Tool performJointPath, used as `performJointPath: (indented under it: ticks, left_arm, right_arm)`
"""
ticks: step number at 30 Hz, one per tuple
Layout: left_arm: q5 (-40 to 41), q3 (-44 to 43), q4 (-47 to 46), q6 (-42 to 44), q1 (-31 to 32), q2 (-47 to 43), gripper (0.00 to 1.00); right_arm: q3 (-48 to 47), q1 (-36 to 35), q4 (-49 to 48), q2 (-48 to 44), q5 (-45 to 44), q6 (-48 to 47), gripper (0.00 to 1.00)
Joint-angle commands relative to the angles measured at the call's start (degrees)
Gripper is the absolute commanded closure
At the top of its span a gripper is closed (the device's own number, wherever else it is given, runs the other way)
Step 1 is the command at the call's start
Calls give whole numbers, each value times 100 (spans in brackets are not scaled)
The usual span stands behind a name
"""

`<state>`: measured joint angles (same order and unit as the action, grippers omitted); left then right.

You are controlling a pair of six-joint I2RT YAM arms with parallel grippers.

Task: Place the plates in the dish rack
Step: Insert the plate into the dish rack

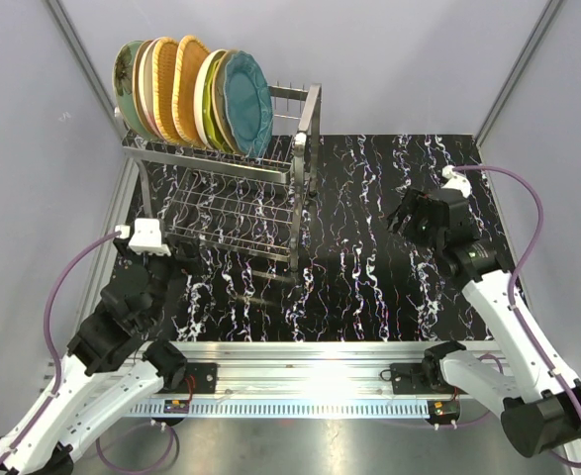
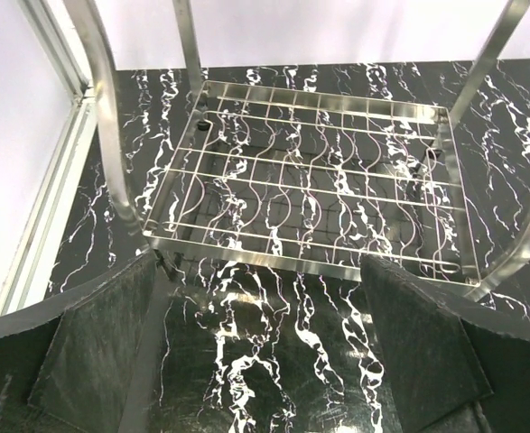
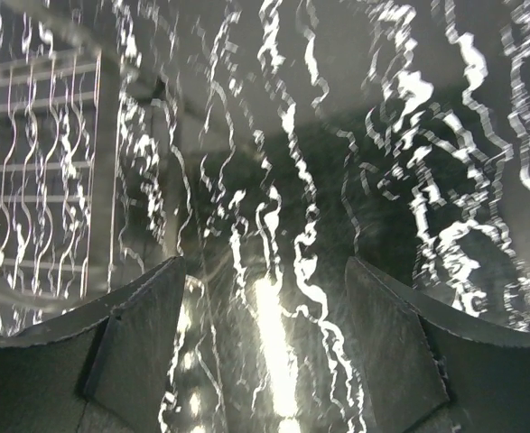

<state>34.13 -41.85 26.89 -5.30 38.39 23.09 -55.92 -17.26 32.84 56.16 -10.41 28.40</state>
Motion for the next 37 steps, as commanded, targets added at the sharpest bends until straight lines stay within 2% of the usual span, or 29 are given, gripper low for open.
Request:
performJointPath:
  ticks: [1, 9, 16, 17, 31, 34, 36, 37]
  left_arm:
    - [243, 36, -290, -85, -16, -24, 1]
    - [296, -61, -141, -77, -16, 99, 1]
    - [559, 71, -255, -76, -16, -305, 1]
    - [612, 80, -255, -76, -16, -331, 1]
    - [867, 80, -246, -112, -16, -358, 1]
    - [885, 98, -255, -112, -16, -367, 1]
    - [902, 89, -246, -103, -16, -358, 1]
    - [911, 89, -255, -103, -16, -358, 1]
  right_arm:
    - [-7, -24, -286, -245, -663, -160, 21]
    - [371, -23, -735, -527, -734, -195, 17]
    - [134, -23, -533, -229, -1077, -10, 14]
    - [143, -23, -550, -220, -1042, -10, 9]
    - [292, -23, -691, -299, -1006, -28, 7]
    - [222, -23, -525, -211, -1338, 25, 11]
    - [100, -32, -358, -106, -1472, 218, 8]
    - [73, -24, -314, -79, -1516, 297, 1]
